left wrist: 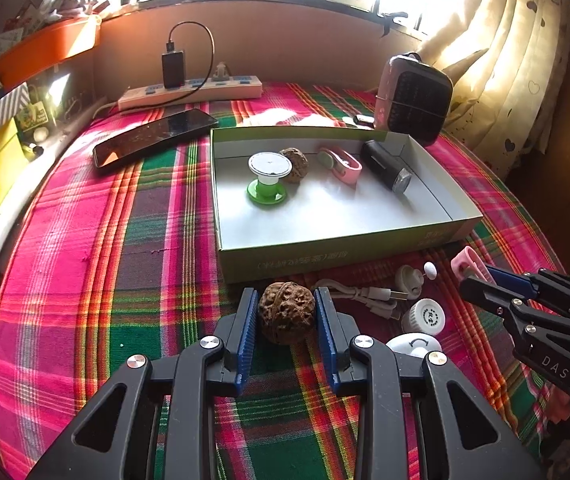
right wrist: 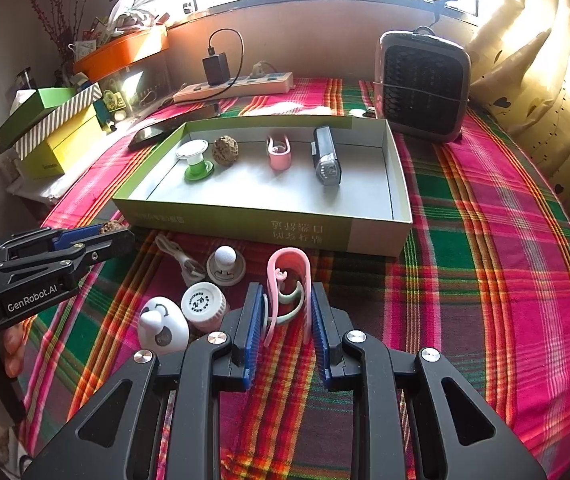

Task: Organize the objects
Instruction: 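Grasp the second pink clip with the right tool while the left tool grasps the walnut, then carry the walnut and pink clip into the box lid with both tools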

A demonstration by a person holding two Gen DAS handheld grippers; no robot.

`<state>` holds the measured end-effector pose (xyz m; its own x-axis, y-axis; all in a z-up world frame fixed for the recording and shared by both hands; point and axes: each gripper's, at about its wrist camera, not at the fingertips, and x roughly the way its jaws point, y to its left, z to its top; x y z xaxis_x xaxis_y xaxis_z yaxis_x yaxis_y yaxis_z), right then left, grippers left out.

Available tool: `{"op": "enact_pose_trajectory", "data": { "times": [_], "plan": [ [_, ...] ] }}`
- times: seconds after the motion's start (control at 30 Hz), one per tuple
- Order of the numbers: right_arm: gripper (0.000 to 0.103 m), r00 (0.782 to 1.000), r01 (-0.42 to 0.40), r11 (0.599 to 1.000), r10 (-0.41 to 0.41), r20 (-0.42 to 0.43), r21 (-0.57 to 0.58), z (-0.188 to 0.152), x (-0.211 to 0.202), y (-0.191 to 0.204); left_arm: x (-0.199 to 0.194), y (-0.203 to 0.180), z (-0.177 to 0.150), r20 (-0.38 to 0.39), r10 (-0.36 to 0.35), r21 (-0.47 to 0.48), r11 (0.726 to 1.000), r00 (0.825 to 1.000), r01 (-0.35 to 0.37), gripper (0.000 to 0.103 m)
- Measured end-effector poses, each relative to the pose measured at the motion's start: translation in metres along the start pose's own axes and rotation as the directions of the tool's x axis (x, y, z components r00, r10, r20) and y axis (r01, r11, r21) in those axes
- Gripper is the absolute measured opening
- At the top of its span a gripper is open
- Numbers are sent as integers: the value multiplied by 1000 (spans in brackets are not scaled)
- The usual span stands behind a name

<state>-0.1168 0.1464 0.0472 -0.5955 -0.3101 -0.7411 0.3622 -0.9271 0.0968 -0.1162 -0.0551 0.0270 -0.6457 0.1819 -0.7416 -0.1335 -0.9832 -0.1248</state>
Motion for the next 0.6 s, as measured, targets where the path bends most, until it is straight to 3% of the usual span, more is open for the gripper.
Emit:
{"op": "enact_pose_trajectory", "data": {
  "times": [0.6],
  "plan": [
    [24,1000,-3,1000,4,31,-26,52,8,-3,-2,0,34,32,-2,17,1000,999,2,27]
  ]
}}
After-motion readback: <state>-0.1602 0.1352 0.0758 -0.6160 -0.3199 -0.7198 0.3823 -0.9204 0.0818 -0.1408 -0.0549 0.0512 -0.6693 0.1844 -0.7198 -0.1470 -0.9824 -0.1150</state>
